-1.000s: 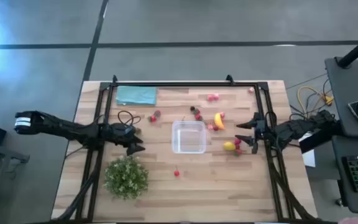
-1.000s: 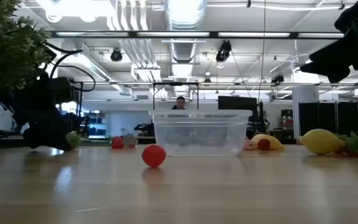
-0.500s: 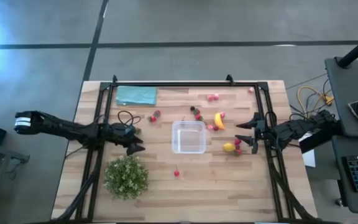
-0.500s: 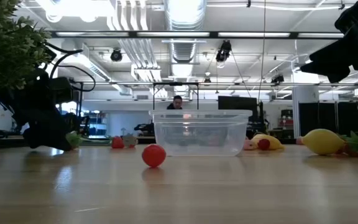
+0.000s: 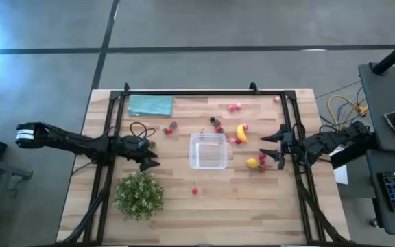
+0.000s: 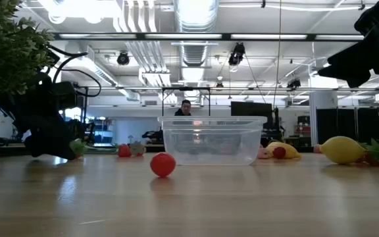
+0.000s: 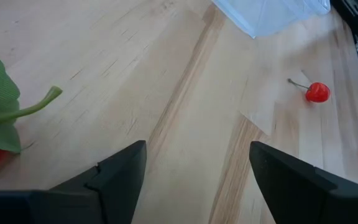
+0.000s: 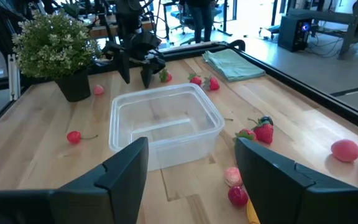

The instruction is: Pick and placing Produce into tupperware

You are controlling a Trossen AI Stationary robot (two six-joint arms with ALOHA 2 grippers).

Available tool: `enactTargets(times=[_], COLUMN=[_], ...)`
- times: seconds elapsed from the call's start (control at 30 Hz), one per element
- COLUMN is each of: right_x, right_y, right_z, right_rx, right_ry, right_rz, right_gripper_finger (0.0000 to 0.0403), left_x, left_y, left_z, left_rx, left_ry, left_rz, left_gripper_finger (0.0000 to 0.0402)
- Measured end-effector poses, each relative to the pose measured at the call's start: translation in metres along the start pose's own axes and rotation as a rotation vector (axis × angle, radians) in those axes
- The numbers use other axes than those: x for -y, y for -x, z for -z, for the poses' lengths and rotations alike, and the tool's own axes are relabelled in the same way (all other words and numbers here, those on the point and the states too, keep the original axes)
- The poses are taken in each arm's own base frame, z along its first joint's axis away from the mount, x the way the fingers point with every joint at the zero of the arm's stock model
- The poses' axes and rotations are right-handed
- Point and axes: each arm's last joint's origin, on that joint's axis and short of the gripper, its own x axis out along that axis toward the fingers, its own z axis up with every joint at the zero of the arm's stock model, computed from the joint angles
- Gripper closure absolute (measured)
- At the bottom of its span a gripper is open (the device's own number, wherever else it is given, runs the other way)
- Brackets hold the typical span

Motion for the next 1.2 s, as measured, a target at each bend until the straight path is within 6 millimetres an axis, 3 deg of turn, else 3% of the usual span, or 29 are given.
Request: enactTargets(times=[0.2, 0.33, 0.5, 0.77, 0.87, 1.1, 1.2], right_x=[0.000, 0.003, 0.004, 0.007, 0.007, 0.005, 0.005], right_y=[0.000, 0.000, 0.001, 0.001, 0.001, 0.000, 0.000], right_z=[0.000, -0.007, -0.009, -0.009, -0.010, -0.010, -0.010], right_rx=[0.001, 0.049, 0.002, -0.113, -0.102, -0.007, 0.002], right_ry=[0.010, 0.460, 0.973, 1.389, 1.371, 0.975, 0.902], right_rz=[0.002, 0.167, 0.205, 0.322, 0.318, 0.255, 0.253], right_gripper_finger=[0.0170, 0.0170, 0.0170, 0.0170, 0.0170, 0.0170, 0.0170], left_x=[0.000, 0.000, 0.000, 0.000, 0.000, 0.000, 0.000], left_y=[0.000, 0.000, 0.000, 0.000, 0.000, 0.000, 0.000], left_z=[0.000, 0.000, 0.000, 0.000, 0.000, 0.000, 0.000], left_rx=[0.000, 0.000, 0.000, 0.000, 0.000, 0.000, 0.000], left_ry=[0.000, 0.000, 0.000, 0.000, 0.000, 0.000, 0.000], left_rz=[0.000, 0.000, 0.000, 0.000, 0.000, 0.001, 0.000], left_gripper_finger=[0.0130, 0.0130, 0.0130, 0.0130, 0.0130, 0.0130, 0.0130])
